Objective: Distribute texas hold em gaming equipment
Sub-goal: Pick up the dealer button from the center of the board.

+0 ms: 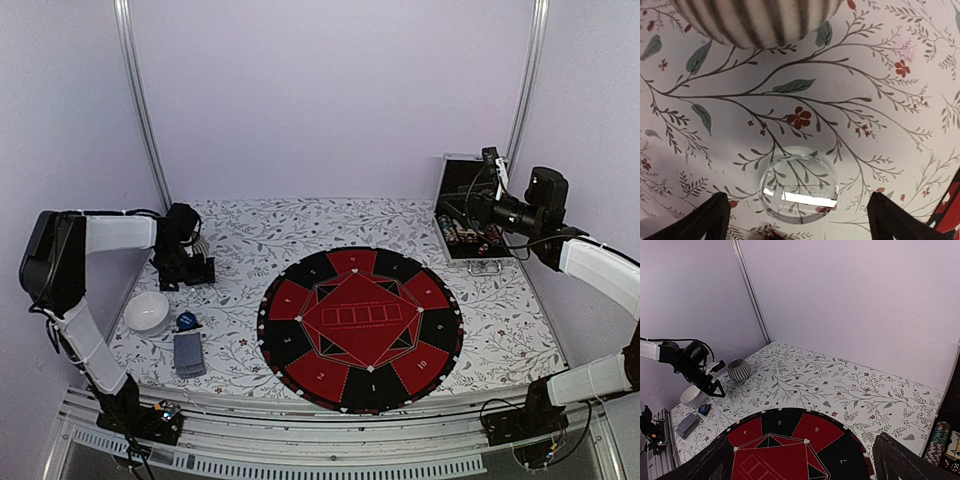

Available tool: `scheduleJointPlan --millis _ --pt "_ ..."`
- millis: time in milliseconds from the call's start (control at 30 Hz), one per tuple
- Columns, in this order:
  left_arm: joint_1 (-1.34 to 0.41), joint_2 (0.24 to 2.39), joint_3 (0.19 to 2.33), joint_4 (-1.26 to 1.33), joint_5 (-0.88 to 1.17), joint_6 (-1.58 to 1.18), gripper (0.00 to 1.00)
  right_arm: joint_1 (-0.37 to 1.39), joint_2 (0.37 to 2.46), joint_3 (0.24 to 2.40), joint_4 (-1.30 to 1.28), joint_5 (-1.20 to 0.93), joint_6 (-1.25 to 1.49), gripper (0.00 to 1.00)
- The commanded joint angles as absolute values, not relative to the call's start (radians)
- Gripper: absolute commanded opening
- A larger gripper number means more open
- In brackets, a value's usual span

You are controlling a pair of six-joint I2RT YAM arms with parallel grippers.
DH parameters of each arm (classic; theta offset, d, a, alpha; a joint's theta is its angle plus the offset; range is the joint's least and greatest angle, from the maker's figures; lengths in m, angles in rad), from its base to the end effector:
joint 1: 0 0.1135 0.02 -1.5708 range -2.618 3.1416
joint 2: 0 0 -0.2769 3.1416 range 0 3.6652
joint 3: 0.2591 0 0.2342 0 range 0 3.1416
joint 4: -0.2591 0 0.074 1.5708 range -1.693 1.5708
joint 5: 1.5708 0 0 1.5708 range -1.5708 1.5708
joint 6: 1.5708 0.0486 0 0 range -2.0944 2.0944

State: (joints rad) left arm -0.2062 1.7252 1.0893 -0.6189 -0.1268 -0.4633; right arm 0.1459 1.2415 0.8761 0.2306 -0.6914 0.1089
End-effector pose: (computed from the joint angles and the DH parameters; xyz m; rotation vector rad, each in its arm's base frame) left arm 0.3128 -0.0592 0.1848 -0.3873 2.7753 0.0213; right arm 0.2663 0.0705 0.3357 -0.5513 1.6453 0.7750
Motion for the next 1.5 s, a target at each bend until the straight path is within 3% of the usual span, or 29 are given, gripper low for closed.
scheduleJointPlan --millis 0,367,600,1100,1367,1467 --pt "-0.164 1.747 1.104 -0.635 -0.104 -0.416 0.98 0.153 1.217 0.901 0.218 -0.703 0.092 0.99" --pt "-0.146 1.848 1.092 -0.601 0.003 -0.380 0.96 0.153 1.235 0.906 0.213 -0.715 0.094 0.99" --pt "-0.149 1.871 1.089 -0.606 0.036 -0.378 0.82 0.154 1.241 0.910 0.208 -0.717 0.092 0.99" --pt "-0.191 1.835 1.038 -0.650 0.017 -0.377 0.77 0.154 1.249 0.920 0.206 -0.719 0.091 0.99" --pt "-0.204 1.821 1.044 -0.650 0.014 -0.371 0.53 0.153 1.243 0.922 0.201 -0.713 0.096 0.99" --pt "-0.218 1.801 1.051 -0.653 0.003 -0.366 0.51 0.153 1.237 0.923 0.198 -0.709 0.105 0.99"
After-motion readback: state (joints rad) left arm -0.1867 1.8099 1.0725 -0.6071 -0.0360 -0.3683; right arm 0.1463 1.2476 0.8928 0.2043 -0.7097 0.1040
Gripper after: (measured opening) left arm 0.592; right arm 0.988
